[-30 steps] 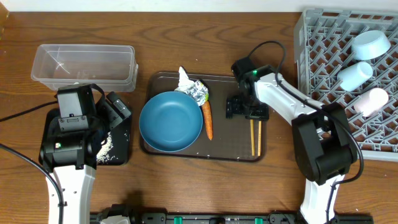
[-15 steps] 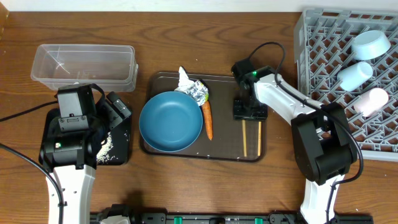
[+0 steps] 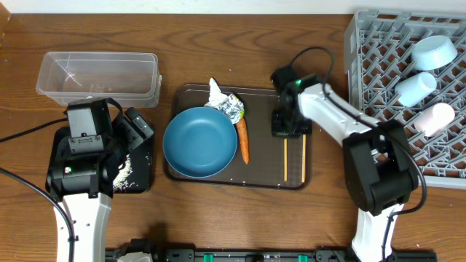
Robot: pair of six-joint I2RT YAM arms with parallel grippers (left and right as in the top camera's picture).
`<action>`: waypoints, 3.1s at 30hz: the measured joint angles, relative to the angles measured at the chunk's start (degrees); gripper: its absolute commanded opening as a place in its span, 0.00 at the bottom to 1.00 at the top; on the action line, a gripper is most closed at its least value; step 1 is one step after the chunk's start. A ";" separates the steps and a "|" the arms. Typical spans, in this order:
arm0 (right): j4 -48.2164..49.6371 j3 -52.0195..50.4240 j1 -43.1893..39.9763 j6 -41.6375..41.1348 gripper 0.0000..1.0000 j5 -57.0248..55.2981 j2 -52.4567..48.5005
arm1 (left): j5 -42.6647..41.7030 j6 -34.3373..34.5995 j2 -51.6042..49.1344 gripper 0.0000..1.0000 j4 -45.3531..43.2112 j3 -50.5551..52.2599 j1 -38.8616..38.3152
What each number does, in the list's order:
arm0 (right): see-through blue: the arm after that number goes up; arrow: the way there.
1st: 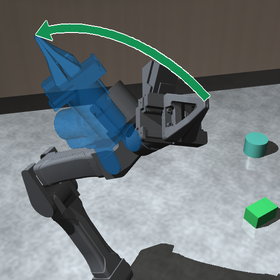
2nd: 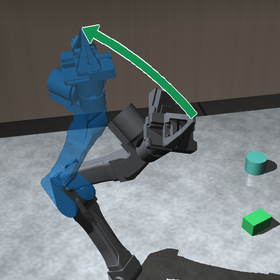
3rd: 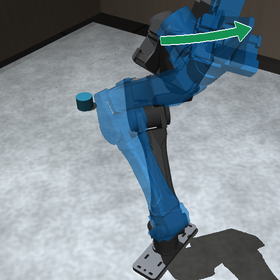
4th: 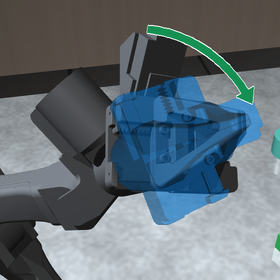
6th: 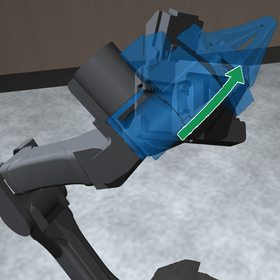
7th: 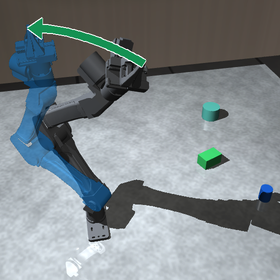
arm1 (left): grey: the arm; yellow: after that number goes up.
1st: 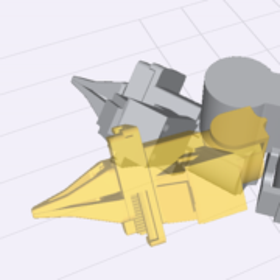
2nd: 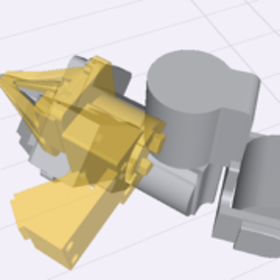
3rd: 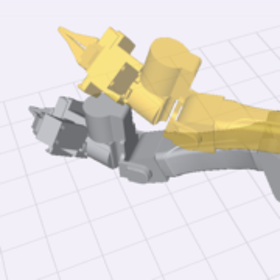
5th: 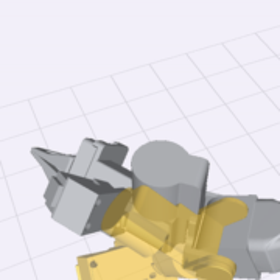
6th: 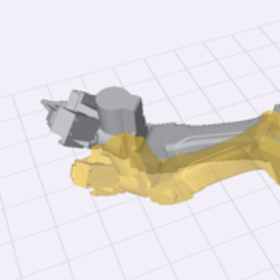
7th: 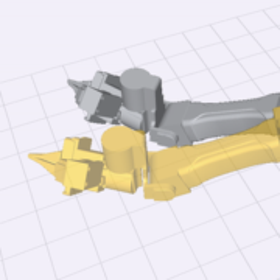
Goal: Sort waste into correct bins and load items into the dishwasher rack
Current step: 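Lift one chopstick and stand it upright in the rack, then reach the right gripper back to the remaining chopstick and grasp it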
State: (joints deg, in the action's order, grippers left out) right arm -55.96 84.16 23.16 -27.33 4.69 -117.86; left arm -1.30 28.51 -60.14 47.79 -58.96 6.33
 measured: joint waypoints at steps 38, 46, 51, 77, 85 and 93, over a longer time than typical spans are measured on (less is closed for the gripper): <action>5.73 21.11 -30.97 27.47 0.39 0.50 2.95 | 0.02 0.00 0.00 0.99 0.02 0.00 0.00; 3.45 21.11 -30.97 27.80 0.85 0.46 2.99 | 0.00 0.00 0.02 0.99 0.02 0.00 0.00; -0.35 21.11 -30.95 27.02 0.84 2.32 4.11 | 0.00 0.00 0.00 0.99 0.02 0.00 0.00; 1.18 -5.38 -2.58 7.87 0.85 6.12 11.41 | 0.02 0.00 0.02 0.99 0.00 0.00 0.00; 6.78 -10.58 -2.54 4.02 0.91 2.03 11.41 | 0.00 0.00 0.00 0.99 0.02 0.00 0.00; 9.01 -11.61 -2.54 3.41 0.90 0.90 10.47 | 0.00 0.00 0.02 0.99 0.02 0.00 0.00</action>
State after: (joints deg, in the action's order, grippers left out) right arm -46.96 72.55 20.62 -23.92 5.58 -107.39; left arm -1.30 28.51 -60.12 47.81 -58.96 6.33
